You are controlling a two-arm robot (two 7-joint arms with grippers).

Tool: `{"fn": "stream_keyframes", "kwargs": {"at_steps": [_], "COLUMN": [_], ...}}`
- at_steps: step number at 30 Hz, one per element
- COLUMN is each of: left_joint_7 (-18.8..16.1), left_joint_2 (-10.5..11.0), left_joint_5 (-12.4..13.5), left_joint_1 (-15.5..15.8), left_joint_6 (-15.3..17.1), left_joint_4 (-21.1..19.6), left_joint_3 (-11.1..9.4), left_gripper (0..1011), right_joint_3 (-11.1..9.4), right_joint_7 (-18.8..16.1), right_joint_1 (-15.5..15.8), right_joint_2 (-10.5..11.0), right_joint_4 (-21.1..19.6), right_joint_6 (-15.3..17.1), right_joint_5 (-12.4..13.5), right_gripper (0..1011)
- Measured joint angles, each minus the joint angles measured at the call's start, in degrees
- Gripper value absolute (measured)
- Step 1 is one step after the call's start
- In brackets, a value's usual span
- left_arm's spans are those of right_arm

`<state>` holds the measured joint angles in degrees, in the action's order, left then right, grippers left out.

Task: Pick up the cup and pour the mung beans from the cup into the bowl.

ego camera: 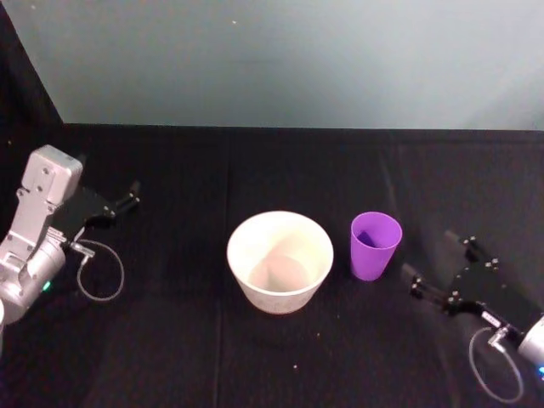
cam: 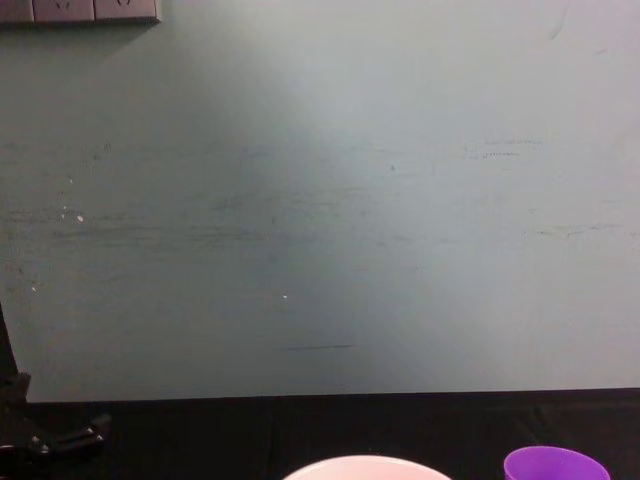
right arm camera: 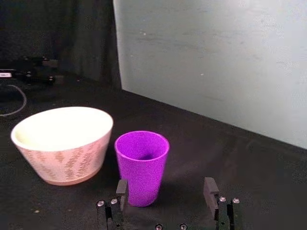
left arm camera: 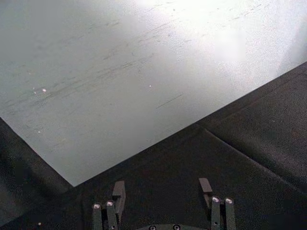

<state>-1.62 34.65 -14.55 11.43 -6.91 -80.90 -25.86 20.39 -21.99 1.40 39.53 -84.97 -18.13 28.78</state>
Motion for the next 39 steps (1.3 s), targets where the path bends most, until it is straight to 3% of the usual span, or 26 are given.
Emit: {"fn": "stream_keyframes", "kwargs": {"at_steps": [10, 17, 29, 39], "left_joint_7": [0.0, 0.0, 0.0, 0.0], "left_joint_2": [0.0, 0.0, 0.0, 0.0], "left_joint_5": [0.0, 0.0, 0.0, 0.0], "left_joint_1": [0.0, 0.0, 0.0, 0.0], "left_joint_6": [0.0, 0.0, 0.0, 0.0], "left_joint_4": [0.0, 0.0, 0.0, 0.0], "left_joint_3": [0.0, 0.0, 0.0, 0.0], "left_gripper": [1000, 1000, 1000, 1000], "right_joint_3": [1.0, 1.6, 2.5, 2.3], "right_joint_7": [-4.1, -6.3, -6.1, -6.4], "right_joint_1": [-2.2, -4.8, -9.3, -11.9], "right_joint_2": [-3.6, -6.2, -10.3, -13.2], "right_joint_4": [3.9, 6.5, 10.0, 13.1], "right_joint_6": [-0.8, 0.7, 2.3, 2.6], "right_joint_5": [0.6, 1.0, -2.9, -4.4], "right_gripper": [1003, 1003, 1003, 1003]}}
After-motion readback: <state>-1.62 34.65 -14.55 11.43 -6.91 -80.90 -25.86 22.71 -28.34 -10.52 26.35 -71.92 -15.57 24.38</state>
